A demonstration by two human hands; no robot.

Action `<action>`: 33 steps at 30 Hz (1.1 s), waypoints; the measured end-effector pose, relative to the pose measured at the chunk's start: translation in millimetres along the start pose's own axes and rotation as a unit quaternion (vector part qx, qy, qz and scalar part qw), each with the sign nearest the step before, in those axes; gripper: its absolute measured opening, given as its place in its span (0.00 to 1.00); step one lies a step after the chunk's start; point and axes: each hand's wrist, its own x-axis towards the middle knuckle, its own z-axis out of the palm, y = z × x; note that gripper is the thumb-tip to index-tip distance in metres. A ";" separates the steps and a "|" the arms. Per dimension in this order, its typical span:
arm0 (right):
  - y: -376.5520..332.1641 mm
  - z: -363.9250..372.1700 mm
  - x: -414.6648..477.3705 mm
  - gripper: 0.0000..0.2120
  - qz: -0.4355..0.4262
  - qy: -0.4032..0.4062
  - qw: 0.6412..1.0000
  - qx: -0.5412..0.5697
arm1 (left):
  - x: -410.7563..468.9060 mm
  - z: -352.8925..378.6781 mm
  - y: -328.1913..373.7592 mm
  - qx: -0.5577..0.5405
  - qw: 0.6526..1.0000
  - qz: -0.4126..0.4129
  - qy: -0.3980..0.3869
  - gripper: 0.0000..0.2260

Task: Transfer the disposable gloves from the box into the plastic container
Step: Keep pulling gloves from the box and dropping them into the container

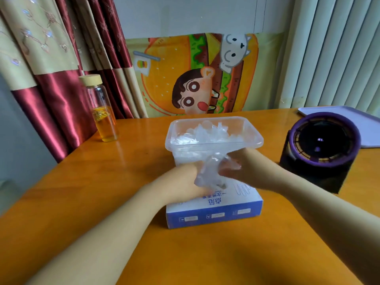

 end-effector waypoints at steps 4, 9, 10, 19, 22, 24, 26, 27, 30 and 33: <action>-8.9 -15.6 0.1 0.06 0.020 0.087 0.995 0.053 | -5.6 15.0 -1.9 0.016 0.999 -0.006 0.047 0.12; -26.1 -40.0 14.2 0.09 -0.016 0.149 0.987 0.064 | -5.1 14.8 -2.5 0.033 0.998 -0.008 0.050 0.17; -28.1 -42.9 17.8 0.07 -0.016 0.155 0.986 0.066 | -5.9 11.3 -1.6 0.014 0.999 -0.014 0.046 0.20; -58.4 -79.3 51.4 0.10 -0.060 0.258 0.963 0.051 | -7.4 -7.2 -7.8 -0.149 0.988 -0.022 0.023 0.26; -61.0 -81.9 59.1 0.14 -0.059 0.228 0.972 0.013 | -14.2 -21.7 -5.2 -0.165 0.980 -0.066 0.087 0.36; -62.6 -80.1 61.6 0.15 -0.053 0.216 0.974 0.036 | -19.8 -32.8 -1.4 -0.197 0.963 -0.084 0.164 0.40; -63.8 -74.9 65.2 0.15 -0.040 0.212 0.974 0.065 | -24.0 -40.4 7.2 -0.236 0.943 -0.068 0.223 0.36; -64.1 -71.7 67.9 0.15 -0.032 0.208 0.975 0.069 | -23.4 -42.9 11.6 -0.251 0.935 -0.053 0.245 0.33; -64.4 -61.8 76.8 0.15 -0.032 0.177 0.981 0.067 | -10.2 -49.7 15.0 -0.289 0.912 -0.035 0.290 0.24; -62.1 -59.9 81.0 0.19 -0.029 0.150 0.985 0.080 | 1.0 -62.2 8.7 -0.350 0.879 -0.059 0.320 0.08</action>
